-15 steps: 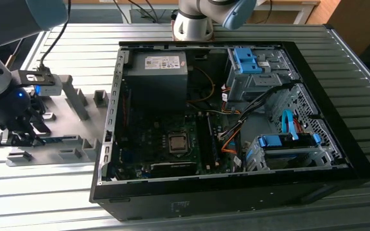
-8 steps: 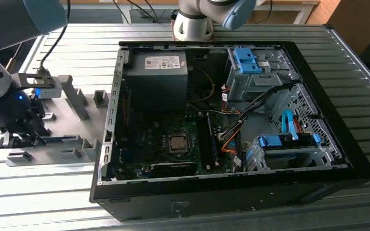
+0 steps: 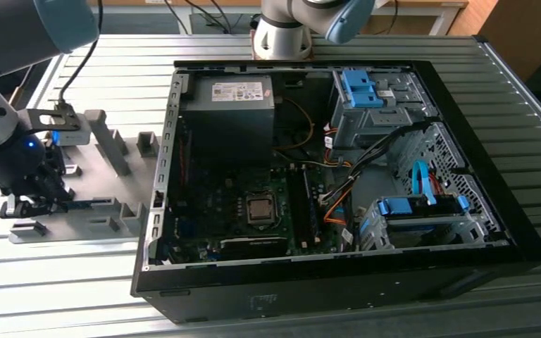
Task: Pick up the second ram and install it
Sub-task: 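Pick up the second ram and move it above second insertion slot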
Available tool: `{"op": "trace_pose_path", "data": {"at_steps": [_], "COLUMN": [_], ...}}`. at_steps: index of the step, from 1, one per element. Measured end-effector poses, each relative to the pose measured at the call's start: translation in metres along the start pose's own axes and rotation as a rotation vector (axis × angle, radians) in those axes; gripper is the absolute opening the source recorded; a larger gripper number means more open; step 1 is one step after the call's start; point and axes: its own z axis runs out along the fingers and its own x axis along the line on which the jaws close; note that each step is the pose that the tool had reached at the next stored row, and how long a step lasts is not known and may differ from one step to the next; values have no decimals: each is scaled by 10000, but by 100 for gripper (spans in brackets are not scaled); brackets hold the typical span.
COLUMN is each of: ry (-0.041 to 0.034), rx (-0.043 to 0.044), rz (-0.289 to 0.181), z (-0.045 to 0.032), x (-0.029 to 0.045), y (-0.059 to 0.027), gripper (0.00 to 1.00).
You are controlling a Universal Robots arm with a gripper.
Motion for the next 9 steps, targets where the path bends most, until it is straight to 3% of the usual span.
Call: {"op": "trace_pose_path", "data": {"at_steps": [1,2,9], "ry": [0,0,0], "rx": [1,1,1], "rz": [0,0,0], "z": [1,1,2], "x": [0,0,0], "y": [0,0,0], "gripper": [32,25,24]}}
